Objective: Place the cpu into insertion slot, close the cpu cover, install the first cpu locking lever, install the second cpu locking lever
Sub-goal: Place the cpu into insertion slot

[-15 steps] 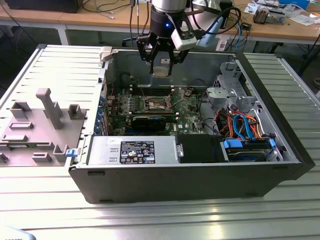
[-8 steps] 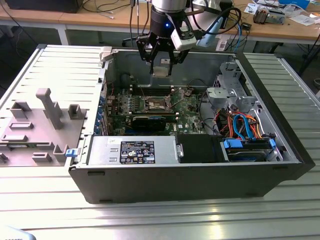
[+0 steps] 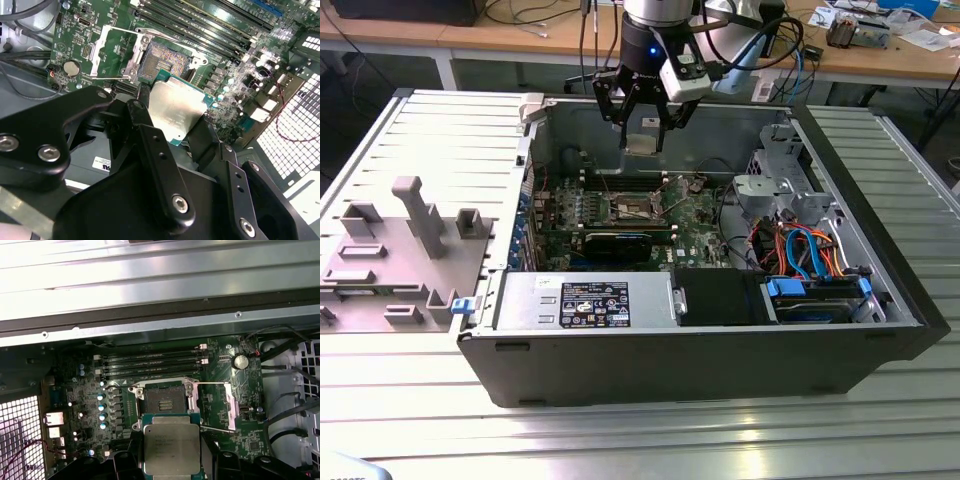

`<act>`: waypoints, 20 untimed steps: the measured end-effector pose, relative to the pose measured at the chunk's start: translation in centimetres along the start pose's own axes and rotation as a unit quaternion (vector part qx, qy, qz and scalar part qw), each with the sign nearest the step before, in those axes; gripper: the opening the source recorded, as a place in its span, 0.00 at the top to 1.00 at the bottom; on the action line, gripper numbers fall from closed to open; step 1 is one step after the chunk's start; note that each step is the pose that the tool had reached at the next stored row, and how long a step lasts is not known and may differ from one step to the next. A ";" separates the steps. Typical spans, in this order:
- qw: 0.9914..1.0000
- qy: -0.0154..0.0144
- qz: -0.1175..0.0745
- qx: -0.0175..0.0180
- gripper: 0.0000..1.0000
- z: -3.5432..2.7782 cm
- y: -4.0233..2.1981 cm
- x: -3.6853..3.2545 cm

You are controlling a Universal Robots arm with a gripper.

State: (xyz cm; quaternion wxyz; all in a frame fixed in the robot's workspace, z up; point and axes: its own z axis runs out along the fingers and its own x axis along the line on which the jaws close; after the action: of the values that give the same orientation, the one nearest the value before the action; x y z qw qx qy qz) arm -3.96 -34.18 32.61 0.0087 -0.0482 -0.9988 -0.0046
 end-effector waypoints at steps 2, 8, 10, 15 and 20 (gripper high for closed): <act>1.000 0.000 0.000 0.000 0.45 0.00 0.00 0.00; 1.000 0.000 0.002 0.000 0.45 0.01 0.00 0.00; 1.000 0.000 0.003 0.000 0.45 0.02 0.00 0.00; 1.000 0.000 0.004 0.000 0.45 0.02 0.00 0.00; 1.000 0.000 0.011 0.000 0.45 0.05 0.00 0.00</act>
State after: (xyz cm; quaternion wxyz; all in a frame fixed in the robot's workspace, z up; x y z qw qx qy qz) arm -3.96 -34.18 32.56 0.0087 -0.0591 -0.9982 -0.0047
